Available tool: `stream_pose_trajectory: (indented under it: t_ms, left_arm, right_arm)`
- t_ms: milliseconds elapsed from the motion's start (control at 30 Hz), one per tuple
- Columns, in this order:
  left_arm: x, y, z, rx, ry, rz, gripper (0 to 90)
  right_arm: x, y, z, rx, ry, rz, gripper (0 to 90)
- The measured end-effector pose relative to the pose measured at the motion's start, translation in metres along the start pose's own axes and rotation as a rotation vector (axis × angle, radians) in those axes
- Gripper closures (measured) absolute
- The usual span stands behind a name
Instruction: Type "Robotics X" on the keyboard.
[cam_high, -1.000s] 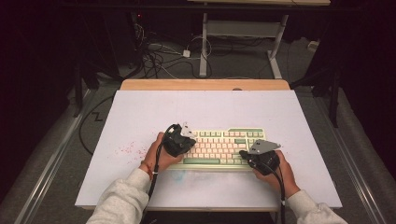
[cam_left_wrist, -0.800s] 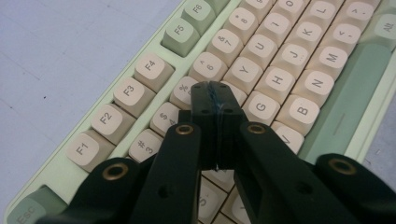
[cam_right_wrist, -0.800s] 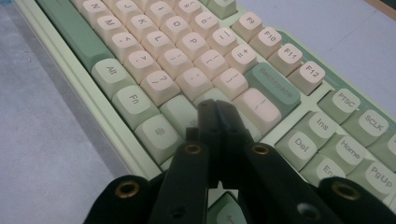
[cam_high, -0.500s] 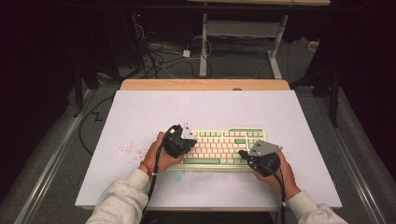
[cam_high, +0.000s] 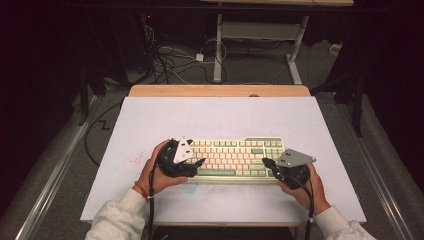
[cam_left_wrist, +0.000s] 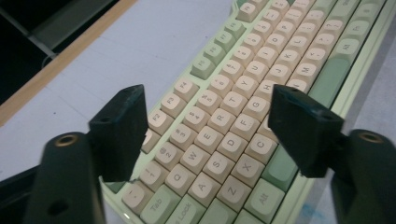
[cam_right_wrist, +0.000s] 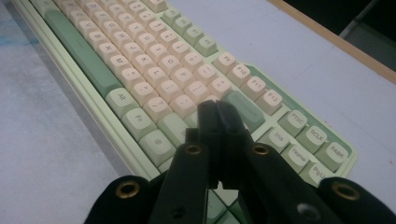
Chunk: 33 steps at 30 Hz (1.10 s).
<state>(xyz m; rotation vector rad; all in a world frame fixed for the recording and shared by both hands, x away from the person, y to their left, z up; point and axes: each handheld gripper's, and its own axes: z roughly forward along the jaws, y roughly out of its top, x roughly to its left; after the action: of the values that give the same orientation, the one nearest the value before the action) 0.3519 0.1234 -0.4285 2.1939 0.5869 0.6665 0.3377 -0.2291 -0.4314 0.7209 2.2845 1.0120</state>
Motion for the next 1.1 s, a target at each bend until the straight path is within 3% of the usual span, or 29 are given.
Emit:
stream_pose_trajectory:
  t_ms: [133,367,567,733,1100]
  left_arm:
    - [-0.004,-0.011,-0.008,0.004,0.03,0.011,19.0]
    - [-0.006,-0.034,-0.021,0.006,0.049,-0.022,16.7]
    - [-0.01,-0.052,-0.029,0.056,0.066,-0.001,17.0]
    - [-0.009,-0.062,-0.038,0.041,0.082,-0.03,17.0]
    - [-0.013,-0.076,-0.043,0.06,0.067,-0.044,17.0]
  right_arm:
    - [-0.002,0.0,-0.004,-0.006,-0.005,0.006,90.0]
    - [-0.003,0.002,-0.007,-0.016,-0.008,0.006,90.0]
    - [-0.004,0.006,-0.008,-0.023,-0.01,0.008,90.0]
    - [-0.005,0.011,-0.004,-0.031,-0.01,0.012,90.0]
    - [-0.009,0.021,0.012,-0.021,-0.014,0.013,90.0]
